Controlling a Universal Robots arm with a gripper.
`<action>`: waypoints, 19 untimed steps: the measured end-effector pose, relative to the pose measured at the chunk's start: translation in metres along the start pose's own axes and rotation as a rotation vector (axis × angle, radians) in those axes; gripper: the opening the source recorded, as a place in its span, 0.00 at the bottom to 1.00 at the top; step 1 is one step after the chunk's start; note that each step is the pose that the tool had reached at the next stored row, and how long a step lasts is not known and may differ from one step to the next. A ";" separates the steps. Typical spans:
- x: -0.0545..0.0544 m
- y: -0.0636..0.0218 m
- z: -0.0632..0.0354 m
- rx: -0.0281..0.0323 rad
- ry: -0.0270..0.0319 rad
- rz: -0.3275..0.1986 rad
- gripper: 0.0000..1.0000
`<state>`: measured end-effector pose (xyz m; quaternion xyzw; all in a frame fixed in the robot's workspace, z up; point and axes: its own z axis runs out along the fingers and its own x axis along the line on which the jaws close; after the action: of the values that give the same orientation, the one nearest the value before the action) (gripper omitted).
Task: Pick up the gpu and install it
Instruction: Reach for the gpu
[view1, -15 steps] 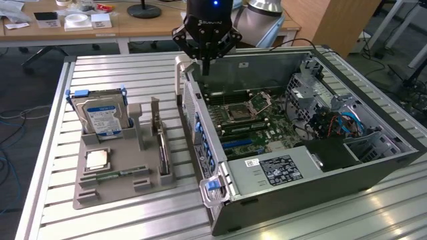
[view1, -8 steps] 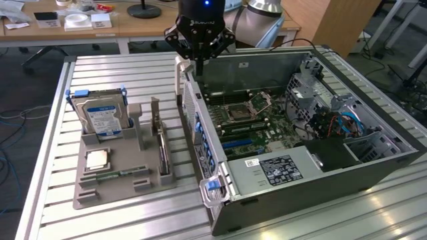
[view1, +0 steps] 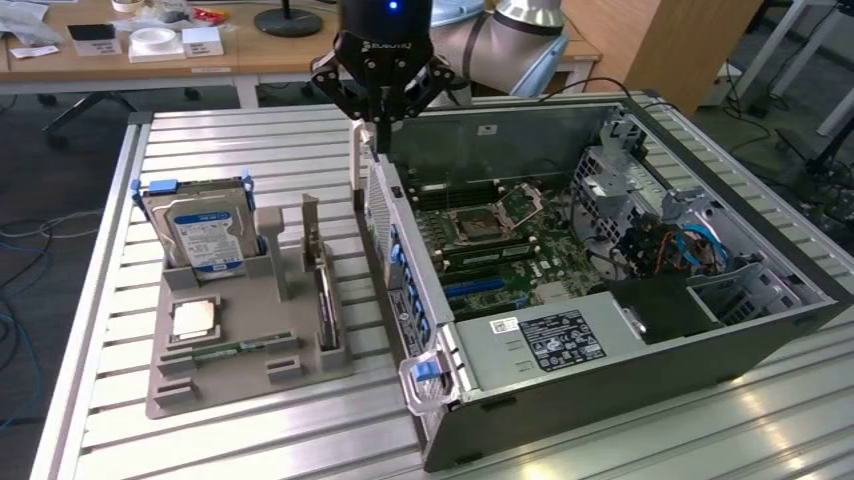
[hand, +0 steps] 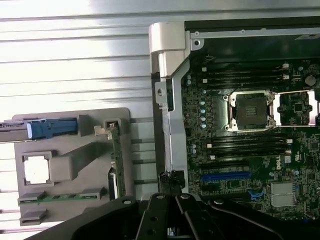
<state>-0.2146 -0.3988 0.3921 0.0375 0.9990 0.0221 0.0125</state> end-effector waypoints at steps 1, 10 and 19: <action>0.002 -0.0001 0.0000 0.0000 0.0000 0.000 0.11; 0.019 -0.0015 -0.0002 0.0000 0.0000 0.000 0.11; 0.027 -0.0020 -0.0003 -0.0001 0.0001 0.000 0.11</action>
<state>-0.2416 -0.3988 0.3917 0.0373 0.9990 0.0221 0.0125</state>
